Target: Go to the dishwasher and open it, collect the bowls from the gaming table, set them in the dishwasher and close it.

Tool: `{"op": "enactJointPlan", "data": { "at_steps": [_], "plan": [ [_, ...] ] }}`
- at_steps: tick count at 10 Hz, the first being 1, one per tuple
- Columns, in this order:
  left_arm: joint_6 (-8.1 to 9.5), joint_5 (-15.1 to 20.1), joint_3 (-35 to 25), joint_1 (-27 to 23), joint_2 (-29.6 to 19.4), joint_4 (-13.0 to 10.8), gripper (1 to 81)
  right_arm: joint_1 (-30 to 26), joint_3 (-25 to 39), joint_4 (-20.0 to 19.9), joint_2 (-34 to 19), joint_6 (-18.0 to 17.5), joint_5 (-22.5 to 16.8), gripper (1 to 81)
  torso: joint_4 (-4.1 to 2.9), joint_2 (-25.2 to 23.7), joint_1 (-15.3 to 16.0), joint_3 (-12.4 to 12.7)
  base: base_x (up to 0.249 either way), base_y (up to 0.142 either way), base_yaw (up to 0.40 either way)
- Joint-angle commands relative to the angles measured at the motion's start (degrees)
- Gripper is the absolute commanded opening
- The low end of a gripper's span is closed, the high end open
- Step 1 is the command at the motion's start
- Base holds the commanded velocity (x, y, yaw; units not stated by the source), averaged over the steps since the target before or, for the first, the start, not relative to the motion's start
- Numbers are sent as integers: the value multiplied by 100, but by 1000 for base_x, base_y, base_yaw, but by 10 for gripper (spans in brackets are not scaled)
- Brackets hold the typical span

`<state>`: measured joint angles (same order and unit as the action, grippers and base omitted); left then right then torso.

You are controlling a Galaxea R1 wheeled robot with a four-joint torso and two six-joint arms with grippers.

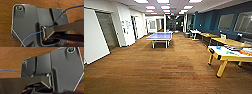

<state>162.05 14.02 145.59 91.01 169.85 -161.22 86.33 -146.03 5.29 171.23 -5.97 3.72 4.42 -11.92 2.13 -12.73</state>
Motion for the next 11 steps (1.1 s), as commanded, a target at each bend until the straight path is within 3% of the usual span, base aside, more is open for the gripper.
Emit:
{"op": "enactJointPlan", "data": {
  "at_steps": [1, 11],
  "plan": [
    [295, 417, -39, -220, -21, -378, 811, -296, 58, 51, 28, 26, -258, 811, 0, 0, 0, 0, 225, 0, 0],
    [295, 479, -48, -229, 32, -378, 811, -305, 67, 227, 1, 44, -266, 811, 0, 0, -2, 0, 210, 0, 0]
  ]
}}
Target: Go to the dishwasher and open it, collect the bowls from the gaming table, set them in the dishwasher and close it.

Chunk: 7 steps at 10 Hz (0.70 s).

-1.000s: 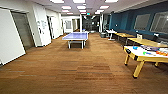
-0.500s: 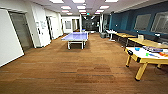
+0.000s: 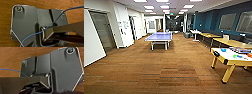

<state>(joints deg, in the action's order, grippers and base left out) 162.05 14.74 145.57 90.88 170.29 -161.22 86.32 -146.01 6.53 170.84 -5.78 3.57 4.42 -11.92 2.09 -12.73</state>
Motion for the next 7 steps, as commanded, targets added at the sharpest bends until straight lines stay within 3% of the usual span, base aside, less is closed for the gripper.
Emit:
{"op": "enactJointPlan", "data": {
  "at_steps": [1, 7],
  "plan": [
    [295, 407, -46, -215, -3, -378, 811, -304, 65, 111, 49, 24, -252, 811, 0, 0, 0, 0, 232, 0, 0],
    [295, 407, -46, -215, 23, -378, 811, -304, 38, 120, 67, 32, -252, 811, 0, 0, 0, 0, 241, 0, 0]
  ]
}}
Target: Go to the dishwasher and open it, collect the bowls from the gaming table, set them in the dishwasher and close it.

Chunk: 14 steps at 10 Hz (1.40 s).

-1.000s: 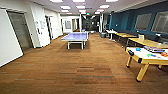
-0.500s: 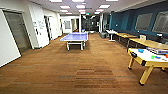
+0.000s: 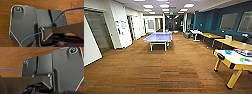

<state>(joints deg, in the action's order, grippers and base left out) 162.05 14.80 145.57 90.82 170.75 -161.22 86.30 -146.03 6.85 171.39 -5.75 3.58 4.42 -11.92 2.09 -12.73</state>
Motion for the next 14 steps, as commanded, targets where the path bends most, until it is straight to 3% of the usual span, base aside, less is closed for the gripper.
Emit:
{"op": "enactJointPlan", "data": {
  "at_steps": [1, 14],
  "plan": [
    [295, 393, -46, -209, -24, -378, 811, -310, 41, 88, 21, 30, -253, 811, 0, 0, 0, 0, 244, 0, 0],
    [295, 392, -46, -209, 12, -378, 811, -301, -38, 80, 100, 22, -253, 811, 0, 2, 6, -2, 255, 0, 0]
  ]
}}
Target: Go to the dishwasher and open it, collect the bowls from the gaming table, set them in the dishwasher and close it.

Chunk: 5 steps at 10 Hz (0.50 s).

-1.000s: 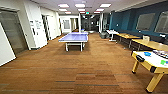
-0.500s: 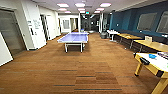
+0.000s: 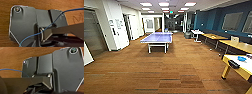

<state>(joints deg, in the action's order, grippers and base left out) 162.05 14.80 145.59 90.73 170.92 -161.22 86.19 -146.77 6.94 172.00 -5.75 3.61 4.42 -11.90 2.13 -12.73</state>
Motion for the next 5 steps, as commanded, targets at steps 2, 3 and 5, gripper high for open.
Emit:
{"op": "enactJointPlan", "data": {
  "at_steps": [2, 3, 5],
  "plan": [
    [295, 392, -48, -192, 4, -378, 811, -290, 18, 63, 39, 30, -255, 811, 0, 0, 2, -2, 150, 0, 0],
    [295, 375, -48, -200, 4, -378, 811, -290, 18, 62, 39, 22, -255, 811, 0, 7, 11, -4, 81, 0, 0],
    [295, 349, -48, -192, 4, -378, 811, -299, 18, 62, 48, 22, -255, 811, 0, 5, 7, -4, 0, 0, 0]
  ]
}}
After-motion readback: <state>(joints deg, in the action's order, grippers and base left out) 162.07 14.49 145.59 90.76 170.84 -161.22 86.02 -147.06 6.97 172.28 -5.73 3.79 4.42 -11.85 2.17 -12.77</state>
